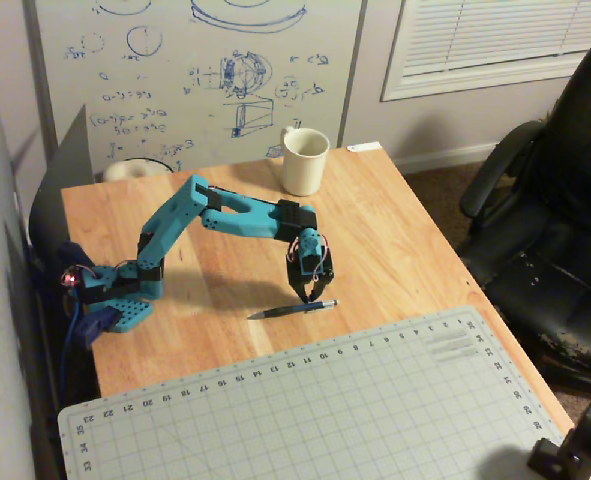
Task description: Touch the pen.
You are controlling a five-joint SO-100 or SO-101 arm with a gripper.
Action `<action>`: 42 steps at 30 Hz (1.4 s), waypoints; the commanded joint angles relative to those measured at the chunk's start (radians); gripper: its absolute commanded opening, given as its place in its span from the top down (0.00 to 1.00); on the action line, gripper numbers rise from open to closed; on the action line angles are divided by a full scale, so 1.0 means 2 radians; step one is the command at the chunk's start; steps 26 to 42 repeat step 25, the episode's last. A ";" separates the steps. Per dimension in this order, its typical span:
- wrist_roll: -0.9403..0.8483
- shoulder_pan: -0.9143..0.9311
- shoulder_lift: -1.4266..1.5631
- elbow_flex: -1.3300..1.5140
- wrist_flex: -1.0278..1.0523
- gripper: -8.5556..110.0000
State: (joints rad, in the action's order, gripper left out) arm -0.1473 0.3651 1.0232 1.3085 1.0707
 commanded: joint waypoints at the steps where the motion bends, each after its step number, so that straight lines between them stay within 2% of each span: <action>1: -0.005 0.003 0.045 -0.045 -0.002 0.92; 42: -0.005 0.002 0.052 -0.047 -0.002 0.92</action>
